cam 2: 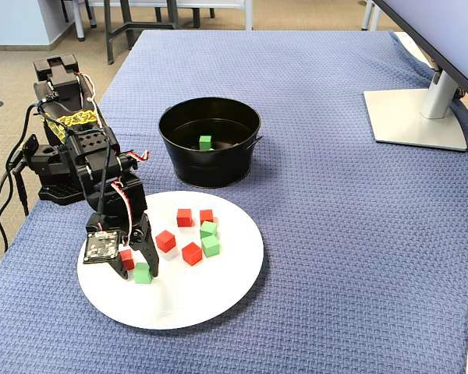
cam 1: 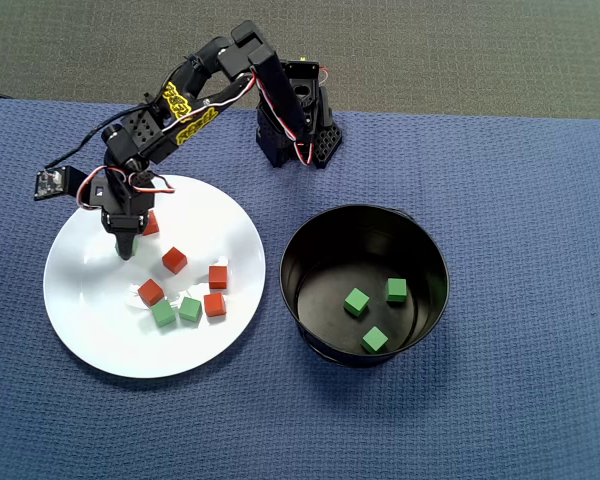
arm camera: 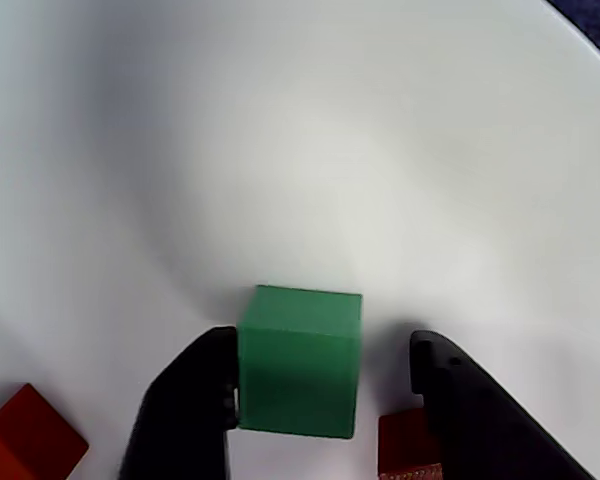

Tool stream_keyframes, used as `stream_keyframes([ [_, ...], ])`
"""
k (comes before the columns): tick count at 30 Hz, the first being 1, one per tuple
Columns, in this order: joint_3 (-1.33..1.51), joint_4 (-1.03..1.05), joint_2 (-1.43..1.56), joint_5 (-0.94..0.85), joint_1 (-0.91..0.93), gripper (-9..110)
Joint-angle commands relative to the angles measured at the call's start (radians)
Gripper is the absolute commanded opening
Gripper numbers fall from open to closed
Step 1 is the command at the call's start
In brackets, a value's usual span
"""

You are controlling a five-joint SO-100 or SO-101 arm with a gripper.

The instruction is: Pick up the green cubes from the white plate and place them in the black recipient

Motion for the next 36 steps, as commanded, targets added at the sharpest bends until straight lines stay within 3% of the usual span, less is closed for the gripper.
stream_keyframes([
  [1, -0.006, -0.014, 0.083, 0.015, -0.02, 6],
  [14, -0.032, 0.006, 0.12, 0.046, -0.028, 0],
  [22, -0.416, 0.402, 0.252, 0.209, -0.135, 0],
  [27, -0.454, 0.497, 0.4, 0.307, -0.275, 0],
  [36, -0.25, 0.494, 0.666, 0.601, -0.693, 0],
])
